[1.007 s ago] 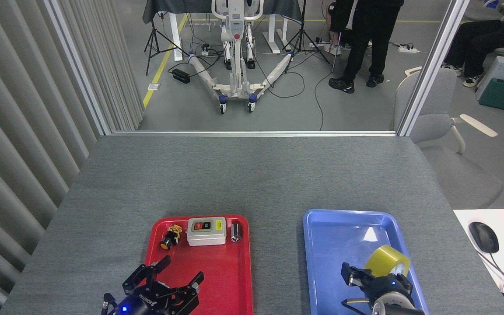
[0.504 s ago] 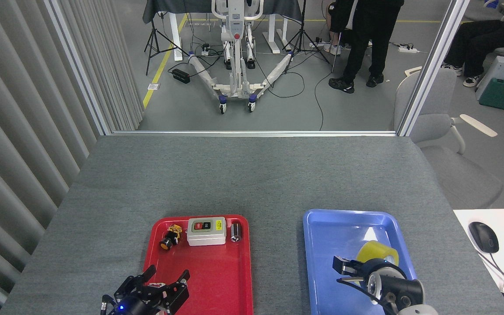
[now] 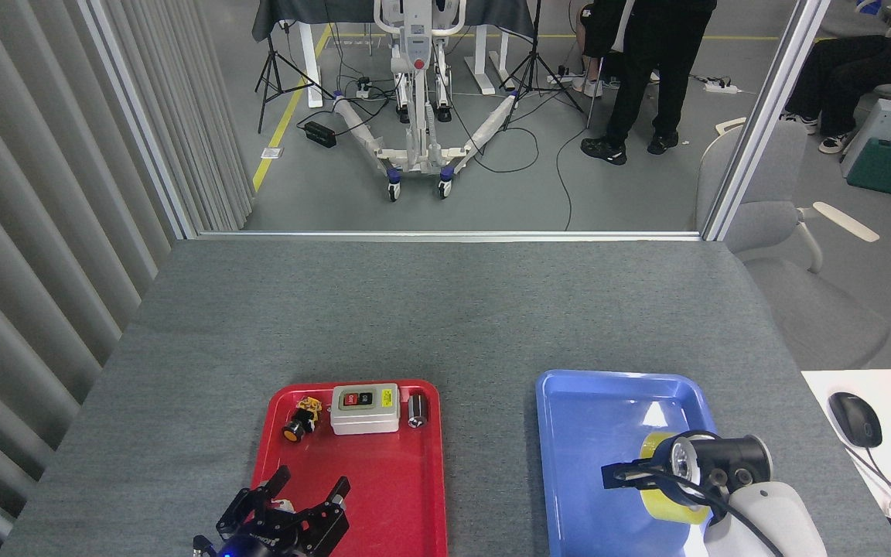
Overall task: Place and move tape with both arms
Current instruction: 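Lower the tape roll flat into the blue tray with the right gripper, then open the right gripper and withdraw it from the tape roll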
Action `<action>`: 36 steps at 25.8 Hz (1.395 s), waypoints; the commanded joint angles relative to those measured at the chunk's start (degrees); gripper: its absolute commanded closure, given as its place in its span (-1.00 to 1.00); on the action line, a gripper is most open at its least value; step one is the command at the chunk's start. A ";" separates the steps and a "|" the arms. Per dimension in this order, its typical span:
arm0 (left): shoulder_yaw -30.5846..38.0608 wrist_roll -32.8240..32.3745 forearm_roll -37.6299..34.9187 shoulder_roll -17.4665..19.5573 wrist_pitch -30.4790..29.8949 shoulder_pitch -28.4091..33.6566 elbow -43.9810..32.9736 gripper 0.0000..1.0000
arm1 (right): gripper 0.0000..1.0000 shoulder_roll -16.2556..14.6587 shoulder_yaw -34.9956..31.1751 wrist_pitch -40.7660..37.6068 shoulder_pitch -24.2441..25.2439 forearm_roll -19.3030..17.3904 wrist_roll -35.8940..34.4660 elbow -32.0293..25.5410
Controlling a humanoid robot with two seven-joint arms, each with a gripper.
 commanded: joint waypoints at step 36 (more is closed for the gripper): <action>2.57 12.52 -20.65 -1.83 8.66 2.41 -7.95 -1.00 | -0.99 0.43 -6.94 -3.33 16.52 -0.44 -72.68 -4.18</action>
